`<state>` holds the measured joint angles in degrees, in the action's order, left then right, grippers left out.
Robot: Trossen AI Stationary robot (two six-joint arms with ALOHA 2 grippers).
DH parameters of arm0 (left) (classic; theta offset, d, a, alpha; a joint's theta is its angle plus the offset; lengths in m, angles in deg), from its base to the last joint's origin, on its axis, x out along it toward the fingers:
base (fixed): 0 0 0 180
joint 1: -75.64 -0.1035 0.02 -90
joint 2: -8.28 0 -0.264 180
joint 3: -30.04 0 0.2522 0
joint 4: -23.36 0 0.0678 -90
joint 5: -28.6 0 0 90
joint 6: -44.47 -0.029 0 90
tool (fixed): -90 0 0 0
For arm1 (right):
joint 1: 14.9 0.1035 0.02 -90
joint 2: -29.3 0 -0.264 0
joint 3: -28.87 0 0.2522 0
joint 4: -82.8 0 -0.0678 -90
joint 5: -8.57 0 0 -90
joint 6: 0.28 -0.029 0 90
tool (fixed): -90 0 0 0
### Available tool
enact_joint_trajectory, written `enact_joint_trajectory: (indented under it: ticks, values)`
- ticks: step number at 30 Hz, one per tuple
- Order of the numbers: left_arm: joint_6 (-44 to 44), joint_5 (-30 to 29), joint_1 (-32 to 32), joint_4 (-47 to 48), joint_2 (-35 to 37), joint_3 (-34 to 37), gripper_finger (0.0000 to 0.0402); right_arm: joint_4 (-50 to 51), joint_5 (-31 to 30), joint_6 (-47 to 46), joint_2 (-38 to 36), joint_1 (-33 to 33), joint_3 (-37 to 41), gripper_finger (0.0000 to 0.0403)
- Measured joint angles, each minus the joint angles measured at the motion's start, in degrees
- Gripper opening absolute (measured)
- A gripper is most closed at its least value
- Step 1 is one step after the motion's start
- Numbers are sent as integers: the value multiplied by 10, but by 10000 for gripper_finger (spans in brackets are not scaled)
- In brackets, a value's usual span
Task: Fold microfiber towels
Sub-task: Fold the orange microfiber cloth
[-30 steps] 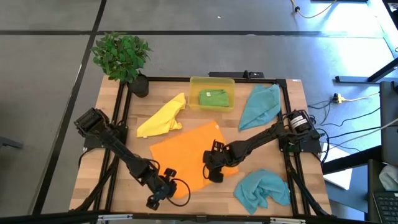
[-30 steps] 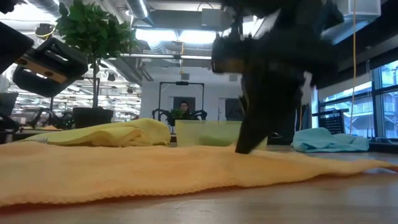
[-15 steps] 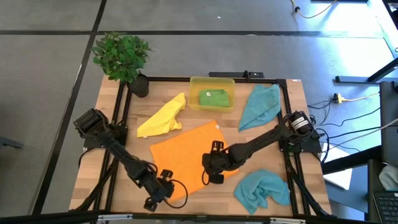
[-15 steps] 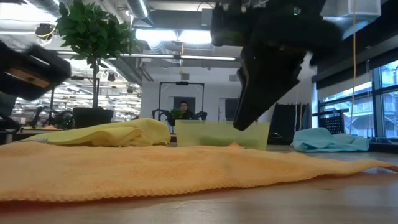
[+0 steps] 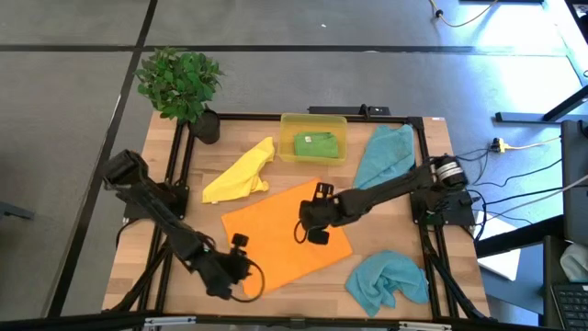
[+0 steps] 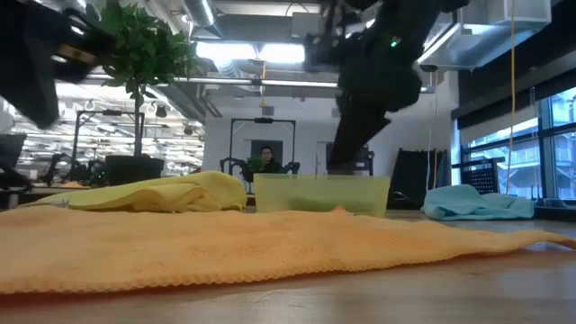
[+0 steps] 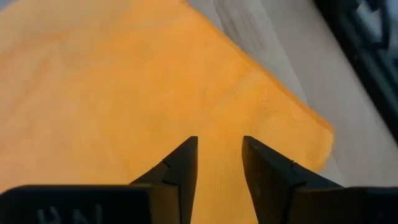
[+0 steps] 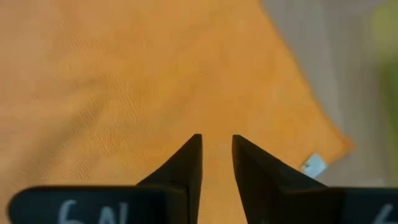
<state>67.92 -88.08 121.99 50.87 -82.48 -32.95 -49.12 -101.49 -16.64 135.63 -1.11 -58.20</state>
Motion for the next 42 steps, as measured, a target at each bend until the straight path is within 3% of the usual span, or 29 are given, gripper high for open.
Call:
enact_joint_trajectory:
  ticks: [5, 9, 12, 15, 25, 29, 35, 42]
  values:
    - [103, -103, 45, -49, 83, 119, 115, -160, 10, 21, -97, -9, 128, 56]
    - [226, -177, 44, -116, 125, 218, 115, -348, 66, 29, -159, -51, 262, 40]
    - [294, -188, 17, -154, 136, 264, 115, -400, 82, 8, -170, -99, 323, 25]
    - [299, -160, -13, -172, 136, 274, 114, -398, 82, 5, -168, -144, 348, 9]
    - [274, -102, -84, -165, 135, 273, 114, -411, 114, 47, -161, -205, 341, 8]
    - [271, -100, -105, -165, 135, 273, 114, -403, 141, 51, -126, -205, 305, 4]
    - [255, -100, -137, -170, 135, 272, 114, -305, 139, 77, -55, -216, 226, 5]
    - [255, -124, -150, -178, 135, 272, 114, -293, 137, 77, -38, -242, 210, 5]
